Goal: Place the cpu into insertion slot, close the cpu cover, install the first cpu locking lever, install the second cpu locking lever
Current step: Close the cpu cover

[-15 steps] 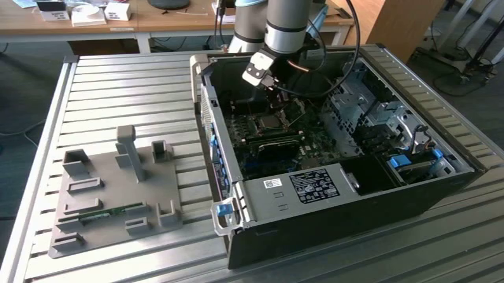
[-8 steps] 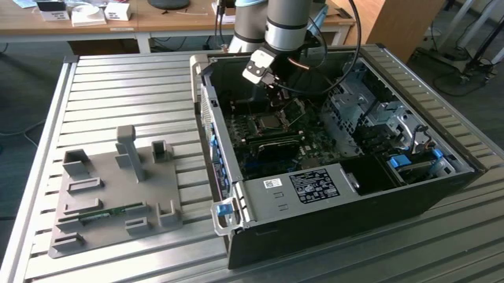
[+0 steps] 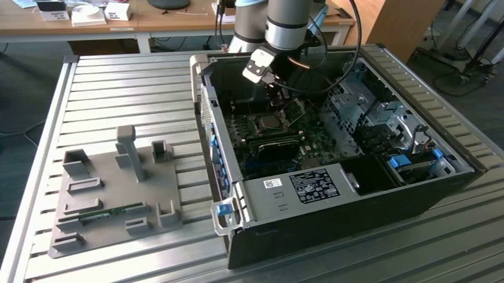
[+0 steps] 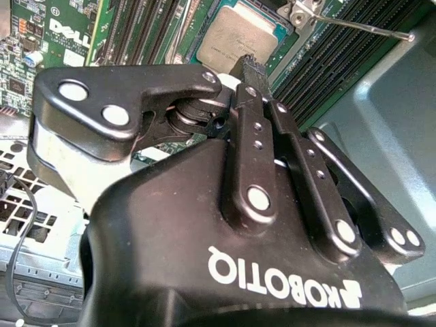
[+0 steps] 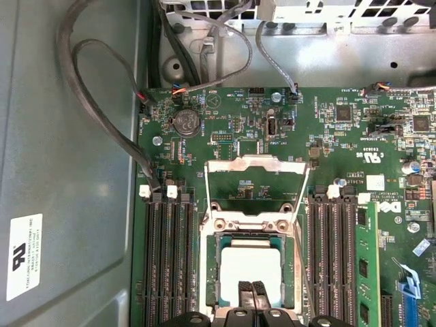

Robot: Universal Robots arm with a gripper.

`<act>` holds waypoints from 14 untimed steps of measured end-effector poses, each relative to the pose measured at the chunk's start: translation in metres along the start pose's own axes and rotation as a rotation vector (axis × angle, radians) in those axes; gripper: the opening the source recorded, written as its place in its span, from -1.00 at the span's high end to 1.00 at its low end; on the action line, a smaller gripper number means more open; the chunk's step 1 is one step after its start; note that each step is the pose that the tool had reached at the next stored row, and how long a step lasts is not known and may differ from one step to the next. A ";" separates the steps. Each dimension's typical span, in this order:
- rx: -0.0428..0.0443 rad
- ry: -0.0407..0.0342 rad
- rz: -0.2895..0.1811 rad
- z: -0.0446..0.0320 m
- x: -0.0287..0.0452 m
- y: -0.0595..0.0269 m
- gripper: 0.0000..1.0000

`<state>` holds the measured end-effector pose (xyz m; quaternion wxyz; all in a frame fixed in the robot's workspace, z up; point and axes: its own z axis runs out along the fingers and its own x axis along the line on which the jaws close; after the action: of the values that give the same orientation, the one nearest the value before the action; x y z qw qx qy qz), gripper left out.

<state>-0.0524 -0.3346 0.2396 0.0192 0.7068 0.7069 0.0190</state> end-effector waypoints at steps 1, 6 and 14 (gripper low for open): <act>-0.0001 0.0002 0.000 -0.0003 0.0000 0.0000 0.79; -0.0002 0.0003 0.000 -0.0034 0.0000 0.0002 0.79; -0.0002 0.0004 0.000 -0.0046 0.0000 0.0003 0.79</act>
<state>-0.0524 -0.3346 0.2442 0.0191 0.7068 0.7069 0.0192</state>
